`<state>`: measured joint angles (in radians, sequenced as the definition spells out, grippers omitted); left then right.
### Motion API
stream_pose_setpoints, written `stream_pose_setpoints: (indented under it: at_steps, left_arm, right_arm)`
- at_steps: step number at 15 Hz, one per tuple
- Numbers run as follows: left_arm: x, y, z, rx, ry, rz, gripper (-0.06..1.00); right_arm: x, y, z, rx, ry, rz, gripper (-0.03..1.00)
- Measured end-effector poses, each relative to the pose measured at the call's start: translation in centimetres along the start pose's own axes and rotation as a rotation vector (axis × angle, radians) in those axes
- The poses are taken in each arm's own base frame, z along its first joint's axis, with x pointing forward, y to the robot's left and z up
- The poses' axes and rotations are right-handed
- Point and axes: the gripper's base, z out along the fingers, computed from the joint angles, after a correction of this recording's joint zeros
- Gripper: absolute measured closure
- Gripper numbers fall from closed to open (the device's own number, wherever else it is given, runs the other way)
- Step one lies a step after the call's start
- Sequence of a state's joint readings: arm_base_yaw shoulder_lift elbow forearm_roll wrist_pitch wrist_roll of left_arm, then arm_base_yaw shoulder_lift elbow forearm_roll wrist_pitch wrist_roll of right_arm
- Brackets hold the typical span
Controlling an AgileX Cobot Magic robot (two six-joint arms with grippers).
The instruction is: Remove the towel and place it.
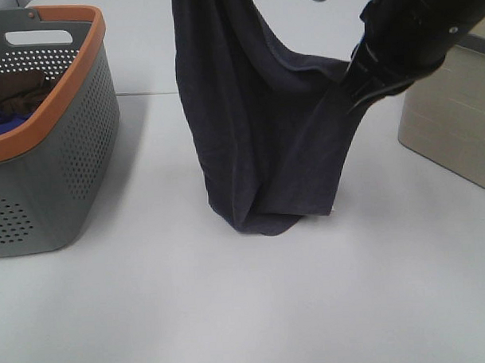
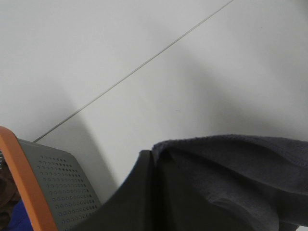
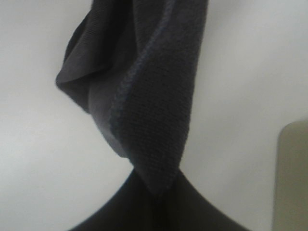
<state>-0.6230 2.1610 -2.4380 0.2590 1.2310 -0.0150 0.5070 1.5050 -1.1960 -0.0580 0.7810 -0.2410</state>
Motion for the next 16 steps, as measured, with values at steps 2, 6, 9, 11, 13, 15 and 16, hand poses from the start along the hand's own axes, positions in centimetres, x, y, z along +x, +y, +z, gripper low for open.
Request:
stream_pose_setpoints:
  at_steps: [2, 6, 9, 11, 13, 15, 16]
  left_arm:
    - [0.2, 2.5, 0.5, -0.010, 0.000, -0.082, 0.94]
    - [-1.1, 7.0, 1.9, -0.061, -0.229, -0.170, 0.94]
    - [-2.1, 8.5, 4.0, -0.086, -0.417, -0.184, 0.94]
    - [-2.5, 8.6, 5.2, -0.094, -0.494, -0.173, 0.94]
    - [-2.8, 8.3, 6.9, -0.108, -0.578, -0.143, 0.94]
    - [-2.3, 7.6, 10.4, -0.105, -0.614, -0.117, 0.94]
    - [-1.8, 7.4, 11.6, -0.100, -0.585, -0.115, 0.94]
  right_arm:
    - [-2.5, -1.6, 0.6, 0.095, -0.025, -0.038, 0.97]
    - [-6.9, -5.7, 2.3, 0.241, -0.151, -0.068, 0.97]
    - [-9.1, -10.7, 2.2, 0.351, -0.279, -0.014, 0.97]
    - [-10.1, -12.9, 2.3, 0.396, -0.327, 0.008, 0.97]
    - [-10.7, -14.9, 3.5, 0.425, -0.346, 0.027, 0.97]
    - [-10.6, -17.0, 6.3, 0.438, -0.351, 0.048, 0.97]
    - [-9.9, -17.7, 7.5, 0.427, -0.325, 0.074, 0.97]
